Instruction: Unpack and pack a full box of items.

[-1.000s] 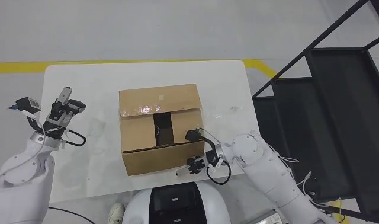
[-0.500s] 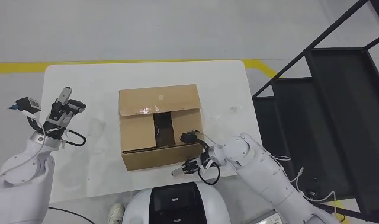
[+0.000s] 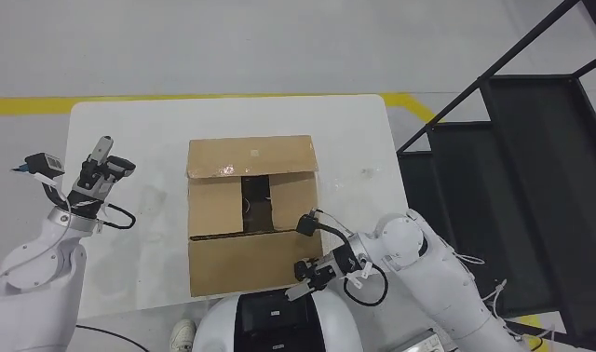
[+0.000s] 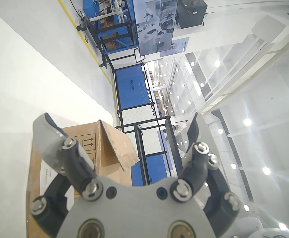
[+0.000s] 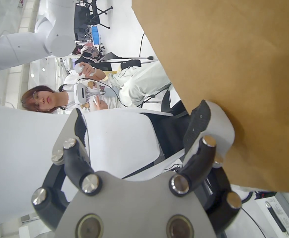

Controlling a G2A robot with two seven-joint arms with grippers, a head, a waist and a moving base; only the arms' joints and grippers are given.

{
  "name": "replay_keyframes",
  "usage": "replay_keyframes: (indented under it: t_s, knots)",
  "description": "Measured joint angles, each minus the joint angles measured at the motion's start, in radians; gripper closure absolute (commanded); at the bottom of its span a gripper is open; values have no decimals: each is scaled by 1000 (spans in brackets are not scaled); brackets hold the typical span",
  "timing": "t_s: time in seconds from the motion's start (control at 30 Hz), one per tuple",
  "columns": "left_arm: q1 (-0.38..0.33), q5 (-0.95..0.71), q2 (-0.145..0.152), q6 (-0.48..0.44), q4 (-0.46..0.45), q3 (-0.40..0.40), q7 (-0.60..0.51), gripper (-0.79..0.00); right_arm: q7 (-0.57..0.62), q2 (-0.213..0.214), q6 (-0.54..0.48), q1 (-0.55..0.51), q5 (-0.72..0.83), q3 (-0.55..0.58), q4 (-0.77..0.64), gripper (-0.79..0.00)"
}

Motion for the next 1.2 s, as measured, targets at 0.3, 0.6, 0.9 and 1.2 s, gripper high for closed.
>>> replay_keyframes:
  t_s: [0.3, 0.6, 0.9, 1.2]
  knots:
    - [0, 0, 0, 0, 0, 0, 0, -785, 37, 28, -67, -34, 232, 82, -80, -785]
    - [20, 43, 0, -24, -70, 32, -93, -785, -121, 42, -150, -87, 384, 192, -70, -785]
    - [39, 21, 5, -54, -84, 69, -282, -785, -208, 47, -161, -83, 445, 224, -19, -785]
    - [-7, 62, -4, -67, -110, 140, -269, -785, -217, 52, -183, -78, 500, 238, 24, -785]
